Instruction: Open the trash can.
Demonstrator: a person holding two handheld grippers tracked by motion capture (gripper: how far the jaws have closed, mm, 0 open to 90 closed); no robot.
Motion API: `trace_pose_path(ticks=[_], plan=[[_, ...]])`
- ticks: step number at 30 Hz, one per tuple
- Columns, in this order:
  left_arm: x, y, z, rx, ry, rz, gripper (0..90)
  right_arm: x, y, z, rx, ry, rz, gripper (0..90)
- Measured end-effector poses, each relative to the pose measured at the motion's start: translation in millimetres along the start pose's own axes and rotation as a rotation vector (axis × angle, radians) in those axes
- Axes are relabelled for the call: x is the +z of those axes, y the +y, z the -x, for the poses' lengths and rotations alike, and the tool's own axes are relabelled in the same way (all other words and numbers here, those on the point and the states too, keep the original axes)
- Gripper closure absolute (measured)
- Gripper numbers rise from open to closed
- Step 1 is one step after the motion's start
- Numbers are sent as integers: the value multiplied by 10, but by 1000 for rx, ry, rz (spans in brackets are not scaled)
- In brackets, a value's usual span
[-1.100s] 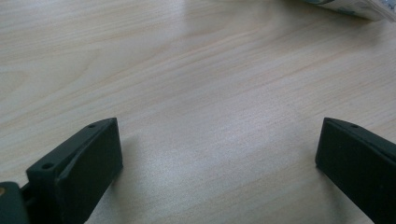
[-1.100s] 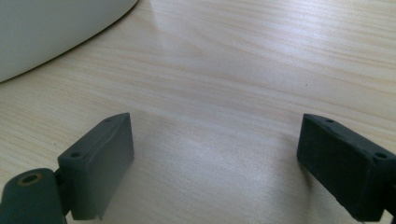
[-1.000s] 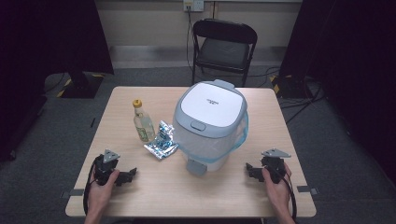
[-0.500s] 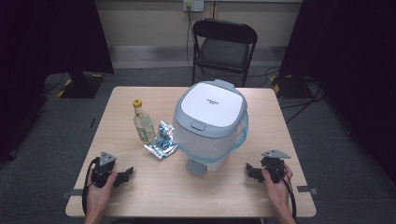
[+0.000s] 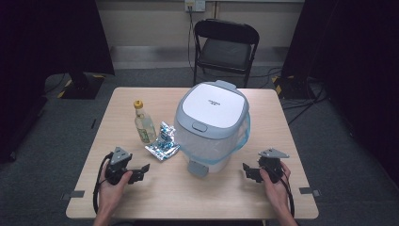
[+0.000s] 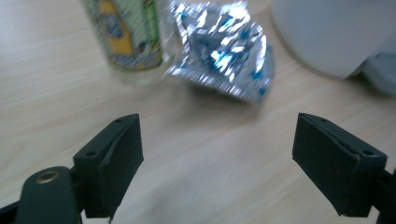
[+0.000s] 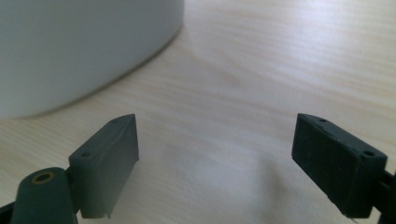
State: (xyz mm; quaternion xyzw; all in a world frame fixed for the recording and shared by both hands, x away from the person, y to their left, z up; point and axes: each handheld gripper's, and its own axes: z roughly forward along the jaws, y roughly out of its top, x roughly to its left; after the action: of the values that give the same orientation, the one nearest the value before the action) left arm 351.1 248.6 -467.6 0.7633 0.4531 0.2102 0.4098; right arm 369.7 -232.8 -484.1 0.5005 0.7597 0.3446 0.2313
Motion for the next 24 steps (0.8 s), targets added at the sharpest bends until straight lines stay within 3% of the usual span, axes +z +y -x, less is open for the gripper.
trace_pose_path(ticks=[2, 5, 7, 11, 13, 15, 17, 18, 19, 22, 24], plan=[[72, 79, 59, -40, -38, 19, 159, -11, 65, -21, -10, 13, 12, 139], [176, 208, 136, -47, -34, 25, 159, -23, 163, -38, -13, 30, 30, 140], [255, 293, 174, -66, -57, 29, 168, -23, 224, -42, -14, 31, 40, 144], [362, 422, 224, -56, -62, 25, 180, -20, 339, -44, -6, 35, 75, 150], [480, 559, 268, -50, -78, 25, 180, -13, 392, -54, -8, 35, 81, 151], [541, 632, 275, -51, -90, -1, 181, 0, 432, -67, -4, 40, 89, 151], [622, 689, 275, -100, -125, -10, 188, 23, 455, -71, -4, 30, 92, 154], [659, 711, 279, -104, -138, -13, 193, 37, 462, -69, -2, 26, 92, 154], [694, 729, 290, -84, -116, -21, 192, 54, 470, -68, 5, 13, 94, 161], [808, 768, 314, -92, -126, -9, 203, 97, 491, -62, 15, 0, 103, 178], [865, 795, 327, -84, -88, -4, 211, 115, 506, -73, 13, 5, 108, 188]])
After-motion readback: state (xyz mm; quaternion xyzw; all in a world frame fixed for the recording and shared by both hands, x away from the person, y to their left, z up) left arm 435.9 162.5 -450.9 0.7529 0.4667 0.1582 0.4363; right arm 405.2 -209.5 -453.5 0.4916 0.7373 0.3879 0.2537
